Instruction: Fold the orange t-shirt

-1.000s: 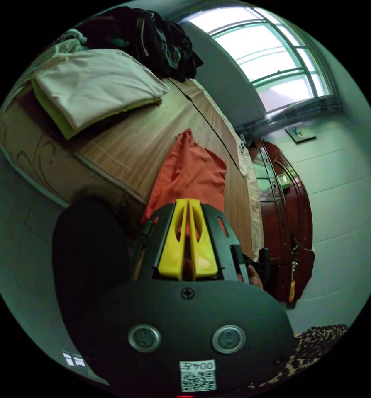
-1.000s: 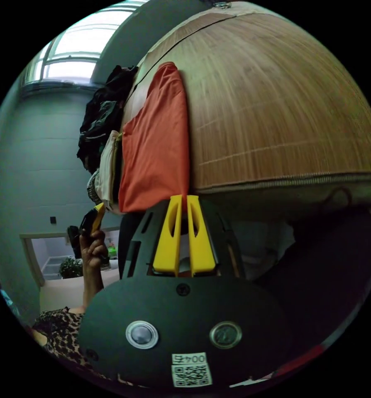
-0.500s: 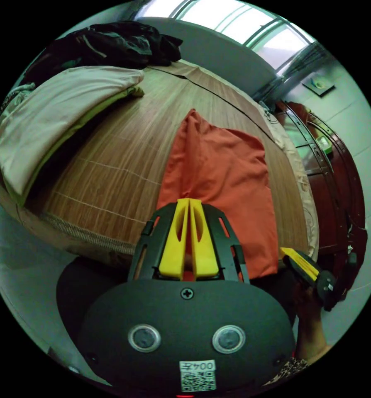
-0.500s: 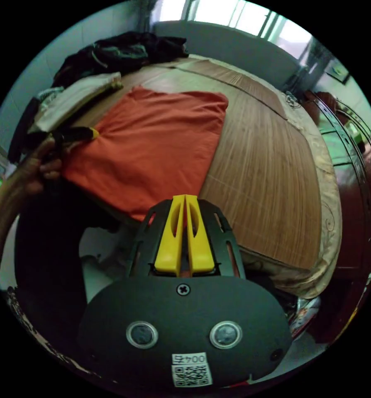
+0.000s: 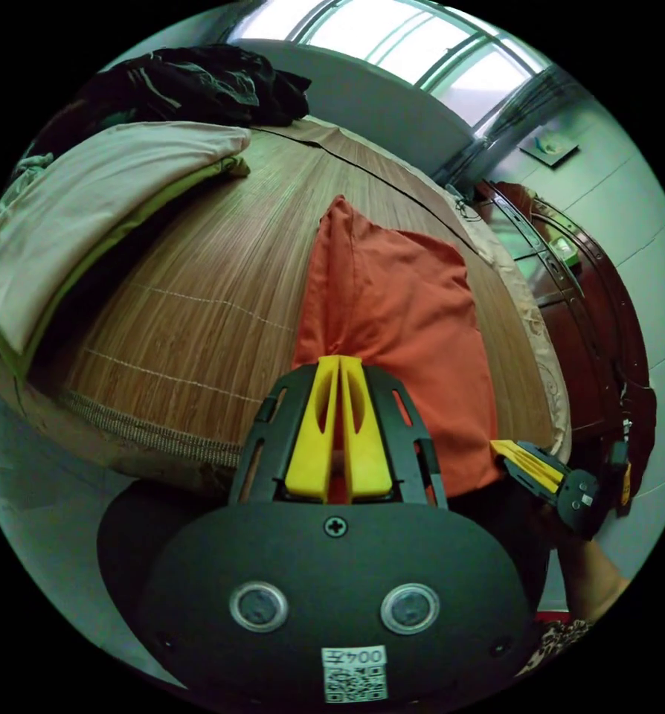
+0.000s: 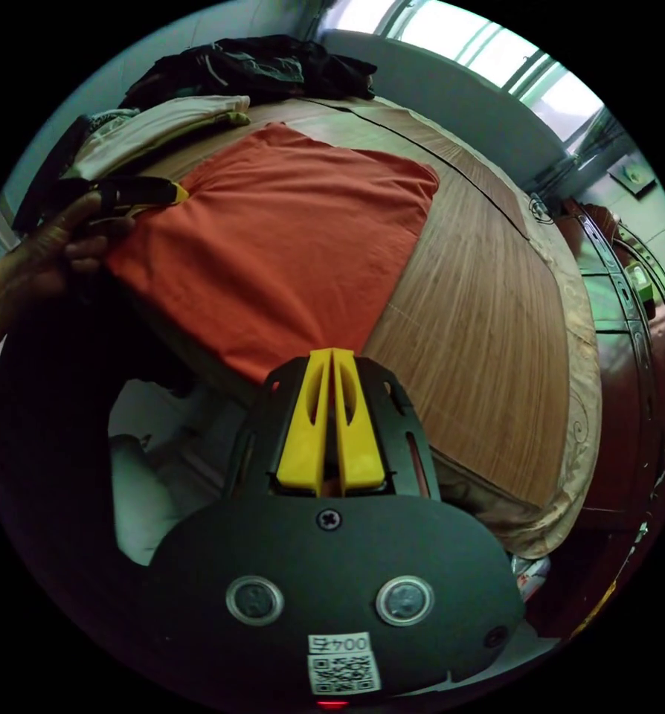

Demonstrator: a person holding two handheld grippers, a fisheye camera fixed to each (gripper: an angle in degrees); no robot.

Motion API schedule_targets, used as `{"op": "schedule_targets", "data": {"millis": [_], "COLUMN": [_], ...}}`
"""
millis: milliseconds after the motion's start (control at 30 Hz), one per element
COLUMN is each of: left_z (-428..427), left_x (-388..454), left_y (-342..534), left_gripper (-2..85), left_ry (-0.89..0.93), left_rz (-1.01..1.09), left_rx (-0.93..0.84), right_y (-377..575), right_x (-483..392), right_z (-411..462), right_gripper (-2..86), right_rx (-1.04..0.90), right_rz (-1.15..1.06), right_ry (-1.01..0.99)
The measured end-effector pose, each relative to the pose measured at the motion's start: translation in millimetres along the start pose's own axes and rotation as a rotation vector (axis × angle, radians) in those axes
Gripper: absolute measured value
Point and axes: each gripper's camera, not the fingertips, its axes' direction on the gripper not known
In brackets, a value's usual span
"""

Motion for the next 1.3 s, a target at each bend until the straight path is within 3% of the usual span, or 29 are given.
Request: {"op": "schedule_targets", "data": {"millis": [500,667,1000,1300], "left_z": [-16,-26,-53,-82], "left_x": [120,134,164,198], "left_y": [-8,-16,-23,-60], "left_gripper": [0.4,0.9,2.5,7.4], "left_ry": [-0.257,-0.241,-0.239,-0.194], "left_rz": [0.331,0.323,0.362,0.481], "left_rx": [0.03,0.013,0.035,0.071], "right_y": [-21,-35,-65,-145], "right_x": [-24,-42,-22,63], "right_z": [4,-4,-33,-68], "right_gripper": [-0.6,0.0,2.8,9.7], "right_rx": [-0.033,-0.074,-0.131,-0.036], "right_rz": [-0.03,-0.072,-0.072,-0.05], "right_ry": [-0.045,0.046,0.019,-0.138]}}
